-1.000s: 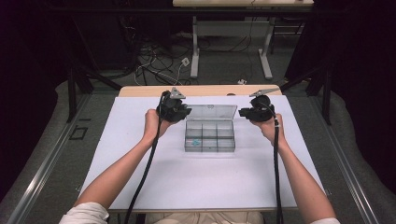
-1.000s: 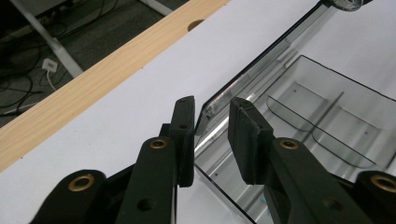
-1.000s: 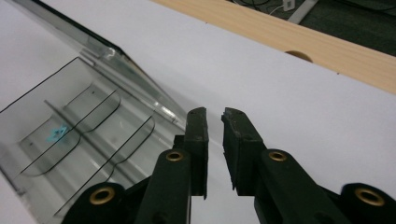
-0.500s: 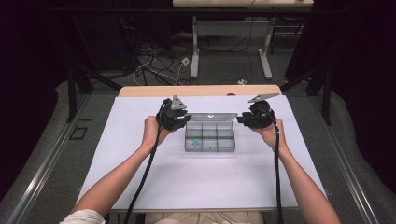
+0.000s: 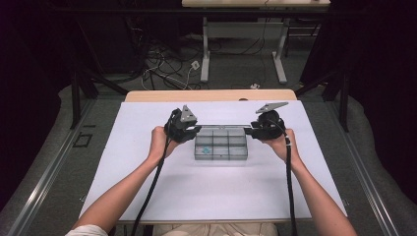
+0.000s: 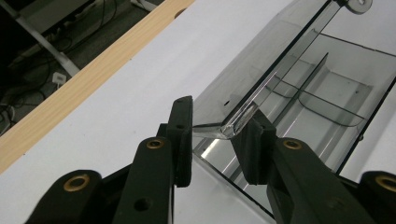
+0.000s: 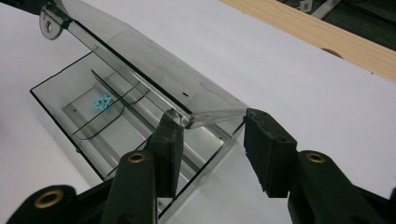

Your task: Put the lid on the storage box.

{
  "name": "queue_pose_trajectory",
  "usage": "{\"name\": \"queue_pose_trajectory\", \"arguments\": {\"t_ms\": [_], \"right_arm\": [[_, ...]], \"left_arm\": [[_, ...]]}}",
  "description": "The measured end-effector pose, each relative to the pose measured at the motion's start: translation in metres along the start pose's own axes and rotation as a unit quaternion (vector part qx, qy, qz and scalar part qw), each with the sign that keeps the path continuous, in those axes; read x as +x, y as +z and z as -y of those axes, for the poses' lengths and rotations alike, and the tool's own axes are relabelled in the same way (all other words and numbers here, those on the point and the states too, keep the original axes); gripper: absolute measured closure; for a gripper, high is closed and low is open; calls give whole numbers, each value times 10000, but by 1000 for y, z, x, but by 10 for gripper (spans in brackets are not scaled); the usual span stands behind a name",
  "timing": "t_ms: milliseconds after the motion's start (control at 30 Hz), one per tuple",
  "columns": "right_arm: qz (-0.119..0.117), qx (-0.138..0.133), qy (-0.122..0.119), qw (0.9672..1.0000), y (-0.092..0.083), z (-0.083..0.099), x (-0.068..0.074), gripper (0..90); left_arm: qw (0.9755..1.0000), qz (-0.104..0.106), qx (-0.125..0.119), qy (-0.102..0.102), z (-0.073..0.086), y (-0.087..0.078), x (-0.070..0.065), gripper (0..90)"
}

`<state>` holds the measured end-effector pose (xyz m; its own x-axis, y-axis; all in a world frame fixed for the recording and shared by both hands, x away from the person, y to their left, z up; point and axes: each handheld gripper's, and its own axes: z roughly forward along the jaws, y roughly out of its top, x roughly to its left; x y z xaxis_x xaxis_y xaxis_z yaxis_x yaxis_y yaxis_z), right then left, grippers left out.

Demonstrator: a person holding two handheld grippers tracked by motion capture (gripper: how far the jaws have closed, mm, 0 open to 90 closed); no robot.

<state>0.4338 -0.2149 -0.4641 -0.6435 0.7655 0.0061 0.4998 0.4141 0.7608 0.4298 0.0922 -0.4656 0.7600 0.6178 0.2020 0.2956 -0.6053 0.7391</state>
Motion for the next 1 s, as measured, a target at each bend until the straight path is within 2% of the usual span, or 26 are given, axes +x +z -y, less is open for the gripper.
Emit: {"name": "queue_pose_trajectory", "arguments": {"t_ms": [100,133,200,267,300,400,467,533,567,733,767,1000], "right_arm": [[-8,3,18,10000,0,0,4,580],[-11,7,-19,10000,0,1,4,583],[-9,20,-23,10000,1,2,7,588],[-13,32,-59,10000,1,4,9,594],[-23,44,-61,10000,1,5,10,601],[46,95,-137,9999,1,8,13,610],[51,115,-156,9998,1,9,15,611],[60,123,-170,9998,1,11,17,612],[64,212,-152,9996,1,12,18,613],[89,167,-249,9995,3,18,21,604],[100,171,-214,9996,3,20,22,603],[109,222,-219,9995,5,28,25,598]], "left_arm": [[10000,-28,-15,64,3,0,-3,687],[10000,33,46,54,3,-1,-4,680],[10000,71,9,46,5,-1,-4,659],[9998,196,10,-41,5,-4,-6,615],[9998,182,-14,-24,5,-5,-8,599],[9997,139,71,193,5,-9,-13,597],[9997,99,94,226,7,-9,-15,605],[9997,127,99,180,10,-9,-16,612],[9998,120,46,178,12,-8,-17,613],[9996,157,89,199,19,-8,-19,611],[9997,114,34,190,20,-7,-21,610],[9996,155,107,213,26,-6,-24,599]]}}
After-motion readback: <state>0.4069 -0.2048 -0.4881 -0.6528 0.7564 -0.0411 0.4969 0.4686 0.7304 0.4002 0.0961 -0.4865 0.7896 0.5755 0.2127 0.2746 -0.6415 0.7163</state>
